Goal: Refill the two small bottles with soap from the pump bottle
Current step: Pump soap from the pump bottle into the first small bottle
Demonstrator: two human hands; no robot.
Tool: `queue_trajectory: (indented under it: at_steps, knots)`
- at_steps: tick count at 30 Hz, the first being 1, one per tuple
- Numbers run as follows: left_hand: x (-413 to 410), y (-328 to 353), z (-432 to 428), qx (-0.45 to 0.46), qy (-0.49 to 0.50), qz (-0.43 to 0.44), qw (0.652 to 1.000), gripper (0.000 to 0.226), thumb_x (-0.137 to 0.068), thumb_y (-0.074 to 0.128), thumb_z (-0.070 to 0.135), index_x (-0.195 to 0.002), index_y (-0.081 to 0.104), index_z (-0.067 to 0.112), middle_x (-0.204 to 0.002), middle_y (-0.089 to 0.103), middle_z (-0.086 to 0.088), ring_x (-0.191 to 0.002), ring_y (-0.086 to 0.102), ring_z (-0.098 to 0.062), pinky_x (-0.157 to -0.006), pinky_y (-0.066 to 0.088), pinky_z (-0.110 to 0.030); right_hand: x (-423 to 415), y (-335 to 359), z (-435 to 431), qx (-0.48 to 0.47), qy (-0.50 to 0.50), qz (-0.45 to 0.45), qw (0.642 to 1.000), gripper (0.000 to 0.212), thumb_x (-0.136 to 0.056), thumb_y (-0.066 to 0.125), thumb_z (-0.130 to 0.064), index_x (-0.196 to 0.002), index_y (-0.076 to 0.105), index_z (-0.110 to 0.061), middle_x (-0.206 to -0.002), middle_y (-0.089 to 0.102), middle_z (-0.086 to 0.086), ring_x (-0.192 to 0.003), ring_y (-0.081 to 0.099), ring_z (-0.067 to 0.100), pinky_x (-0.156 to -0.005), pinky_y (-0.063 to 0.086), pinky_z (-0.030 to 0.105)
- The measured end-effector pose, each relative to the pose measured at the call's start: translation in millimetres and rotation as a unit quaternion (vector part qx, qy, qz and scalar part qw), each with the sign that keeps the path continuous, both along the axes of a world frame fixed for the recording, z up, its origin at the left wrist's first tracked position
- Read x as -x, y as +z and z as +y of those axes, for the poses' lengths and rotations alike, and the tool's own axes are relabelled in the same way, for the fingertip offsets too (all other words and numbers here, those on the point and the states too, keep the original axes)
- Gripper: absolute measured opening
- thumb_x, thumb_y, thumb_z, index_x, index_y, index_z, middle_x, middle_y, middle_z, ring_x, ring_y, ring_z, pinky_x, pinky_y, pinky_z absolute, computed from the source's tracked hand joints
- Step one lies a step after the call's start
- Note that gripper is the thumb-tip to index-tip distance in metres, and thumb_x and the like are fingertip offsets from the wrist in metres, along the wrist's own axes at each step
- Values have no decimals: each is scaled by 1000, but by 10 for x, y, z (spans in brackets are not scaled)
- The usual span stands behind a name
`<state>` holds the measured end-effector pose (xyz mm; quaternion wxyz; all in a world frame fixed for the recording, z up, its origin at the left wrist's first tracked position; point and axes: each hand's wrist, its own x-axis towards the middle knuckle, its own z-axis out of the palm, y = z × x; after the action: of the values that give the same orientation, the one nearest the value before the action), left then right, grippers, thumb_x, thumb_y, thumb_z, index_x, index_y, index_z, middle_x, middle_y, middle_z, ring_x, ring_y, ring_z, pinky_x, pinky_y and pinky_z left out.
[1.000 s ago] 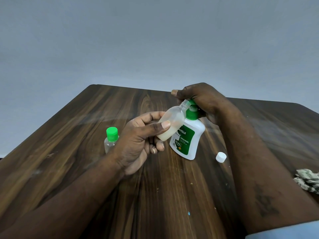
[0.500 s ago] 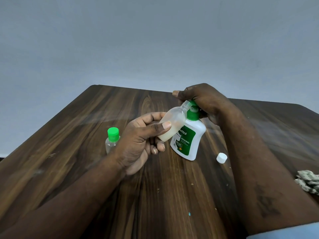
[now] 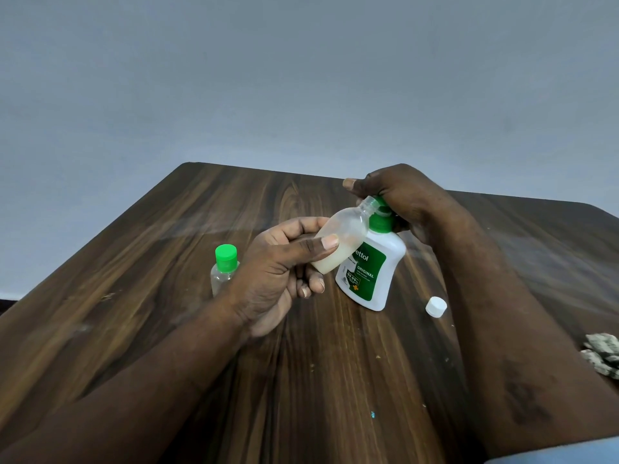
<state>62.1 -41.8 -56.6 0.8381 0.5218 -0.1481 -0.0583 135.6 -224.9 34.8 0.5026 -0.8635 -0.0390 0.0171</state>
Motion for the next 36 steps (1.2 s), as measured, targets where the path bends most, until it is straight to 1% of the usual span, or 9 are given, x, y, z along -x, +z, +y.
queue_trajectory:
  at_steps: [4,8,12,15,19,22,26,31,36]
  knots:
    - [4,8,4,5,-6,-8,1000,40,-82,75,19,-118,68,5,-88,71,-12,-43,54,-11,-36,37,-16,27,36,2,-19,5,-7,1000,34,-90,79,-43,-87,61,-13,-79,56,12,-77,43,26,-67,36,38]
    - [9,11,-3,6,-2,-1,1000,39,-81,74,18,-117,68,4,-87,71,-12,-41,53,-11,-35,36,-16,24,12,15,-19,-6,6,1000,33,-89,80,-39,-76,62,-14,-77,61,8,-74,51,24,-73,40,40]
    - [19,10,-9,2,3,2,1000,35,-84,75,15,-116,67,3,-85,70,-12,-40,52,-10,-35,34,-16,17,-20,12,-11,-11,14,1000,33,-87,81,-40,-73,64,-16,-76,62,7,-71,55,24,-70,45,38]
    - [16,7,-2,-1,5,1,1000,37,-83,74,17,-117,67,3,-85,70,-12,-40,53,-11,-35,35,-16,10,-22,5,-18,-7,9,1000,38,-89,81,-38,-61,64,-18,-71,60,6,-67,52,24,-65,43,36]
    - [21,16,-2,0,2,2,1000,40,-83,71,17,-120,66,3,-86,71,-11,-42,54,-11,-36,35,-16,17,22,14,-16,-3,2,1000,34,-89,80,-41,-76,62,-15,-72,61,6,-62,54,19,-68,43,37]
    - [28,30,-8,0,1,0,1000,41,-82,69,17,-120,65,3,-86,71,-11,-42,54,-11,-36,35,-17,15,41,6,-12,0,-3,1000,37,-89,80,-42,-72,59,-16,-67,59,3,-58,50,17,-65,40,34]
    - [22,19,-2,-6,3,0,1000,41,-82,70,18,-120,66,3,-86,71,-11,-42,53,-11,-36,37,-16,4,14,19,-13,-8,2,1000,34,-90,79,-37,-73,61,-16,-68,62,2,-56,55,15,-65,44,32]
    - [13,5,2,-5,5,-2,1000,40,-82,73,18,-118,66,4,-85,71,-12,-41,53,-11,-35,37,-17,11,-9,18,-16,-10,9,1000,36,-88,80,-39,-71,60,-16,-75,60,6,-60,54,18,-62,45,31]
    - [18,7,3,-5,1,-2,1000,40,-82,71,18,-120,66,3,-87,71,-12,-42,54,-11,-36,38,-17,26,17,21,-8,-4,-6,1000,37,-89,79,-42,-77,59,-14,-81,59,11,-73,53,25,-73,44,41]
